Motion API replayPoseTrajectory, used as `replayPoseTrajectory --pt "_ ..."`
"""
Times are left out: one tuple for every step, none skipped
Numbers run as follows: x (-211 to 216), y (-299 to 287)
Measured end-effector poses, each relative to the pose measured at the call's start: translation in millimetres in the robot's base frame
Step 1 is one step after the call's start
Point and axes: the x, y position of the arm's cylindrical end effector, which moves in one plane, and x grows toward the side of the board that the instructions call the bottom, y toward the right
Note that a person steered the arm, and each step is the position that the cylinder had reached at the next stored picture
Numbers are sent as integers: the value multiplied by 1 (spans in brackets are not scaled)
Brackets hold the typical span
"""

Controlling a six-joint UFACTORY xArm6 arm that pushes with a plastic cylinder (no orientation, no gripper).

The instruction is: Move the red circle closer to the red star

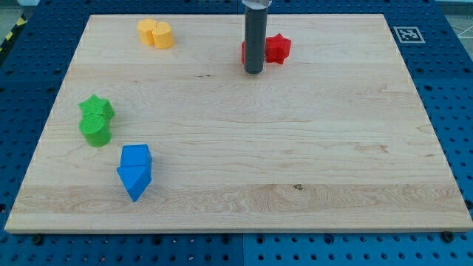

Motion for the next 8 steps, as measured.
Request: replayPoseTrajectory --pt "-11 0" --pt "-11 0" --pt "-11 -6" --pt "-13 -41" --pt "-27 -66" --pt "-59 -57" --pt "-74 -53" --pt "-74 -50"
